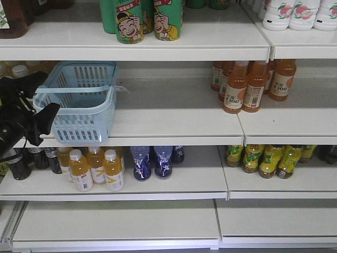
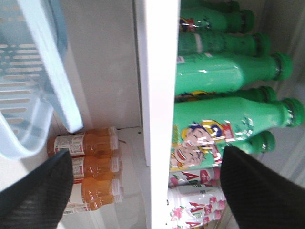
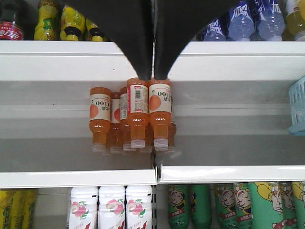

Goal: Place coke in basket with both arms
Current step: 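Reach the left gripper to the light-blue basket's handle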

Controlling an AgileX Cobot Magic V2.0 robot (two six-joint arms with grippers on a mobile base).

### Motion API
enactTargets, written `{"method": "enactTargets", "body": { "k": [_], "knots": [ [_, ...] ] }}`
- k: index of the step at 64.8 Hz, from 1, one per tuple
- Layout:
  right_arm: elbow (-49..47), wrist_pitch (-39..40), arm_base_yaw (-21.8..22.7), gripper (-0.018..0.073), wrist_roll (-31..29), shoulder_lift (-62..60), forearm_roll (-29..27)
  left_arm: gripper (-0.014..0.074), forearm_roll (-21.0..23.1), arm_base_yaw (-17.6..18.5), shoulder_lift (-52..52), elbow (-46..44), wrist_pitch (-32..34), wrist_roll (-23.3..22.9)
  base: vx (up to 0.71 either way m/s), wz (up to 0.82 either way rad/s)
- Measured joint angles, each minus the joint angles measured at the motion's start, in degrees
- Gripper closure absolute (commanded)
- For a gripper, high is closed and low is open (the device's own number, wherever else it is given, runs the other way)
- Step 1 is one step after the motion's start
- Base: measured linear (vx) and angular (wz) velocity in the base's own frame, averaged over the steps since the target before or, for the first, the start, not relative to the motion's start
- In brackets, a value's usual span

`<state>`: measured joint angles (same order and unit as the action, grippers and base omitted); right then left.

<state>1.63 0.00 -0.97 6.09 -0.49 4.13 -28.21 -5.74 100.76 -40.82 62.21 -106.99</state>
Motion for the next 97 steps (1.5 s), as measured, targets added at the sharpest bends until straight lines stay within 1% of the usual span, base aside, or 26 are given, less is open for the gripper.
{"method": "enactTargets", "body": {
  "k": [13, 31, 41, 58, 72, 90, 97],
  "knots": [
    [0.0, 0.0, 0.0, 0.0564, 0.0, 0.0, 0.0, 0.0006, 0.0, 0.0, 6.5, -5.8, -0.4, -1.3, 0.00, 0.00],
    [0.0, 0.0, 0.0, 0.0564, 0.0, 0.0, 0.0, 0.0006, -0.2, 0.0, 11.0, -11.1, -3.4, -1.4, 0.00, 0.00],
    [0.0, 0.0, 0.0, 0.0564, 0.0, 0.0, 0.0, 0.0006, -0.9, 0.0, 11.6, -12.5, -5.8, -1.4, 0.00, 0.00],
    [0.0, 0.0, 0.0, 0.0564, 0.0, 0.0, 0.0, 0.0006, -1.0, 0.0, 11.8, -13.0, -8.3, -1.4, 0.00, 0.00],
    [0.0, 0.0, 0.0, 0.0564, 0.0, 0.0, 0.0, 0.0006, -1.0, 0.0, 11.8, -15.4, -9.7, -1.4, 0.00, 0.00],
    [0.0, 0.0, 0.0, 0.0564, 0.0, 0.0, 0.0, 0.0006, -1.0, 0.0, 11.8, -17.7, -14.6, -1.4, 0.00, 0.00],
    [0.0, 0.0, 0.0, 0.0564, 0.0, 0.0, 0.0, 0.0006, -1.0, 0.0, 12.1, -19.3, -15.5, -1.4, 0.00, 0.00]
  ]
}}
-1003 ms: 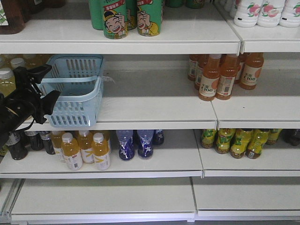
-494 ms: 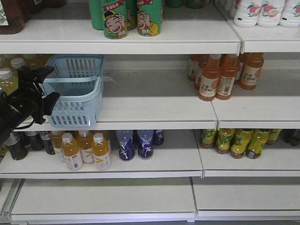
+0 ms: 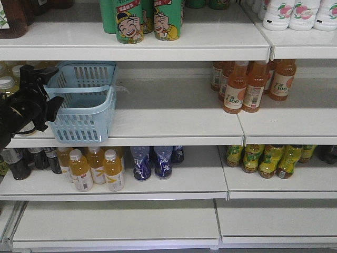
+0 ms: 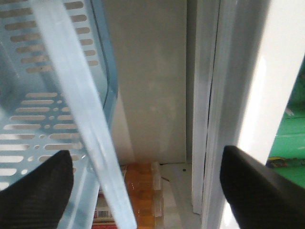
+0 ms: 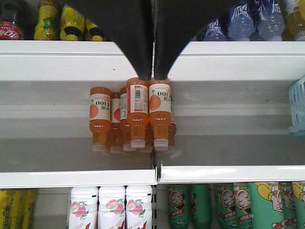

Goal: Place coke in basket with both arms
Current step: 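Reach the left gripper to the light-blue basket's handle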

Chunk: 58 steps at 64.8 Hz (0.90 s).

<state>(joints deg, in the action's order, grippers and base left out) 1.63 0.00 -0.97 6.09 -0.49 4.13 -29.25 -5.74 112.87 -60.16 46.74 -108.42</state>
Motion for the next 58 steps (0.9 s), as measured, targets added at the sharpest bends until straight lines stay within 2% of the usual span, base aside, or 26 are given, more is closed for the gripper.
{"method": "enactTargets", "body": {
  "k": [12, 25, 34, 41, 42, 46, 56, 58],
  "knots": [
    [0.0, 0.0, 0.0, 0.0564, 0.0, 0.0, 0.0, 0.0006, 0.0, 0.0, 3.7, -3.3, 0.0, -2.5, 0.00, 0.00],
    [0.0, 0.0, 0.0, 0.0564, 0.0, 0.0, 0.0, 0.0011, 0.5, 0.0, 7.2, -7.3, 4.2, -3.5, 0.00, 0.00],
    [0.0, 0.0, 0.0, 0.0564, 0.0, 0.0, 0.0, 0.0071, 1.0, 0.0, 8.7, -8.7, 6.6, -3.7, 0.00, 0.00],
    [0.0, 0.0, 0.0, 0.0564, 0.0, 0.0, 0.0, 0.0178, 0.8, 0.0, 9.2, -8.7, 6.9, -3.7, 0.00, 0.00],
    [0.0, 0.0, 0.0, 0.0564, 0.0, 0.0, 0.0, 0.0246, 0.4, 0.0, 9.4, -8.7, 6.9, -3.7, 0.00, 0.00],
    [0.0, 0.0, 0.0, 0.0564, 0.0, 0.0, 0.0, 0.0337, -0.8, 0.0, 9.7, -8.7, 6.6, -3.7, 0.00, 0.00],
    [0.0, 0.0, 0.0, 0.0564, 0.0, 0.0, 0.0, 0.0594, -6.9, 0.0, 9.9, -8.7, 6.8, -3.8, 0.00, 0.00],
    [0.0, 0.0, 0.0, 0.0564, 0.0, 0.0, 0.0, 0.0605, -8.2, 0.0, 9.9, -8.7, 7.2, -3.8, 0.00, 0.00]
  ]
}}
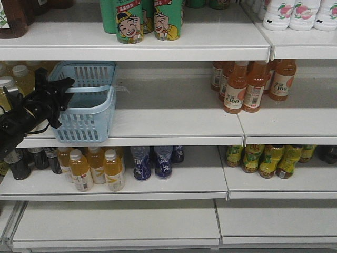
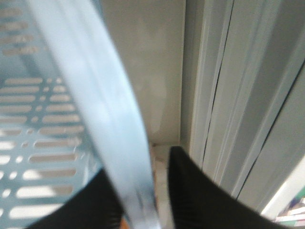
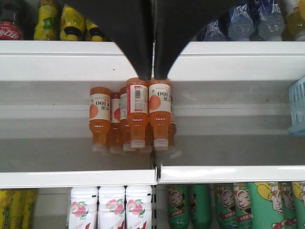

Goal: Place coke in basket with both arms
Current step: 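Reach the left gripper to the light-blue basket's handle, then grip the basket handle with the left gripper and lift it off the shelf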

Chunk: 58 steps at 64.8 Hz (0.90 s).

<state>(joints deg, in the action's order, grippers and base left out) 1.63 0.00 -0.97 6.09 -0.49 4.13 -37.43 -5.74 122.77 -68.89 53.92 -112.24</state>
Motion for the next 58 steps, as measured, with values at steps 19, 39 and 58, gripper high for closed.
{"method": "enactTargets", "body": {
  "k": [19, 39, 58],
  "knots": [
    [0.0, 0.0, 0.0, 0.0564, 0.0, 0.0, 0.0, 0.0603, -12.4, 0.0, 0.0, 0.0, 9.9, -4.2, 0.00, 0.00],
    [0.0, 0.0, 0.0, 0.0564, 0.0, 0.0, 0.0, 0.0603, -33.0, 2.5, -7.1, 6.2, 12.4, -9.5, 0.00, 0.00],
    [0.0, 0.0, 0.0, 0.0564, 0.0, 0.0, 0.0, 0.0603, -36.7, 14.3, -24.3, 23.2, 11.5, -9.6, 0.00, 0.00]
  ]
}}
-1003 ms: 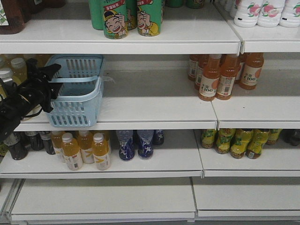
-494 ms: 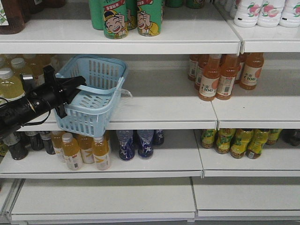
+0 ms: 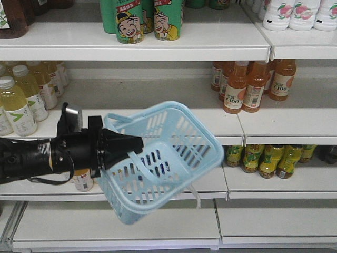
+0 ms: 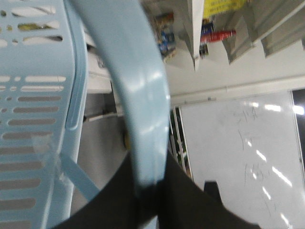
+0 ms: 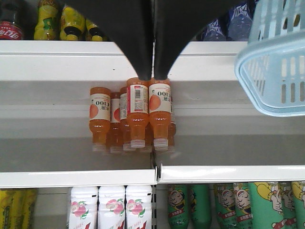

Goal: Place coke in basket with both arms
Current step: 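Grip the basket handle with the left gripper and lift it off the shelf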

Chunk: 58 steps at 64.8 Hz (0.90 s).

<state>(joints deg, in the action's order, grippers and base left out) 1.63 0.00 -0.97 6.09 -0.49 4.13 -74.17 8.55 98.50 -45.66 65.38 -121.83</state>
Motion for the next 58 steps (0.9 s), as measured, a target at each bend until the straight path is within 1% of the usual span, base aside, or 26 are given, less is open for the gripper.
{"method": "enactTargets", "body": {
  "k": [6, 11, 17, 27, 31, 34, 38, 45, 58],
  "knots": [
    [0.0, 0.0, 0.0, 0.0564, 0.0, 0.0, 0.0, 0.0603, -0.3, 4.2, -4.5, 3.3, 0.4, 0.3, 0.00, 0.00],
    [0.0, 0.0, 0.0, 0.0564, 0.0, 0.0, 0.0, 0.0603, -0.4, 6.9, -7.9, 5.4, 0.4, 0.6, 0.00, 0.00],
    [0.0, 0.0, 0.0, 0.0564, 0.0, 0.0, 0.0, 0.0603, -0.3, 9.8, -10.6, 6.6, 0.4, 0.8, 0.00, 0.00],
    [0.0, 0.0, 0.0, 0.0564, 0.0, 0.0, 0.0, 0.0603, -0.4, 13.3, -13.2, 7.2, 0.4, 0.8, 0.00, 0.00],
    [0.0, 0.0, 0.0, 0.0564, 0.0, 0.0, 0.0, 0.0603, -1.0, 14.0, -13.4, 7.2, 0.7, 1.8, 0.00, 0.00],
    [0.0, 0.0, 0.0, 0.0564, 0.0, 0.0, 0.0, 0.0603, -2.6, 14.2, -13.3, 7.2, 0.9, 2.3, 0.00, 0.00],
    [0.0, 0.0, 0.0, 0.0564, 0.0, 0.0, 0.0, 0.0603, -4.8, 14.6, -13.3, 7.4, 0.8, 0.9, 0.00, 0.00],
    [0.0, 0.0, 0.0, 0.0564, 0.0, 0.0, 0.0, 0.0603, -7.0, 15.4, -13.3, 8.3, 0.7, -0.7, 0.00, 0.00],
    [0.0, 0.0, 0.0, 0.0564, 0.0, 0.0, 0.0, 0.0603, -7.2, 16.0, -13.3, 8.4, 0.9, -0.9, 0.00, 0.00]
  ]
}}
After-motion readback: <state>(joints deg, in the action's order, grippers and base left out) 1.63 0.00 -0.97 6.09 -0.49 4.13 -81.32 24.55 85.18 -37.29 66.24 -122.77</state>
